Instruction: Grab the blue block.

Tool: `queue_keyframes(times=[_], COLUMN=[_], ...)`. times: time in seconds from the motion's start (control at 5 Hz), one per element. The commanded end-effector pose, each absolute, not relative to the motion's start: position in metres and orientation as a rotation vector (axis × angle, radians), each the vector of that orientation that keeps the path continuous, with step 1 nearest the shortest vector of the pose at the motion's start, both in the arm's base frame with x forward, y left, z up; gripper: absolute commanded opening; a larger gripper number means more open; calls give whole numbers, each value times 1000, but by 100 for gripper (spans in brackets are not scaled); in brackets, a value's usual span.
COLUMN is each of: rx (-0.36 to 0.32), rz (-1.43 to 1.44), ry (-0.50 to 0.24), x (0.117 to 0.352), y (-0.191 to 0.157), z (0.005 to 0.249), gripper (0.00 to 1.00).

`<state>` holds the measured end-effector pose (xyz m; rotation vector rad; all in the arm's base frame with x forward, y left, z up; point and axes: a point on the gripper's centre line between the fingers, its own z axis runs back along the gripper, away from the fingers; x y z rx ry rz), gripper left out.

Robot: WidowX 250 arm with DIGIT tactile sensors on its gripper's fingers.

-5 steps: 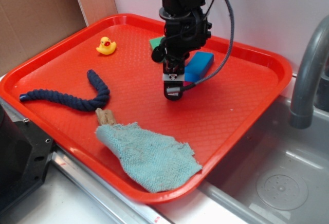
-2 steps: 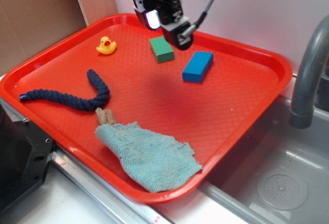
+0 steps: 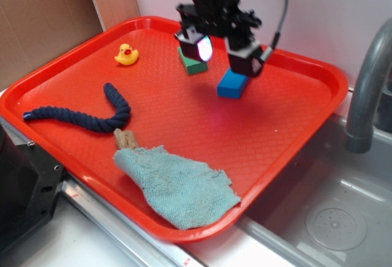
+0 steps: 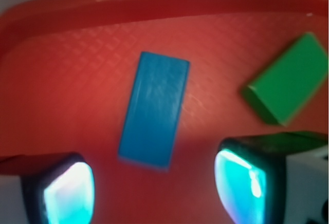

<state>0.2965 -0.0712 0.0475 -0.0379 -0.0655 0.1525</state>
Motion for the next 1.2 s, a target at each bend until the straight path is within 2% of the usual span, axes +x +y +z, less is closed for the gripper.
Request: queue_keyframes(times=[0.0,0.2,0.4,0.6,0.8,1.0], rx=[-14,22,56,0,-32,-2], rz=[214,221,172,21,-123,-163], ry=[-86,-59,-18,18,8,-4], x=[326,327,319,293,263,238], y=[-87,-86,-75,-51,-25,-8], z=[36,33,46,86,136,185], gripper=[100,0,0,0,0,0])
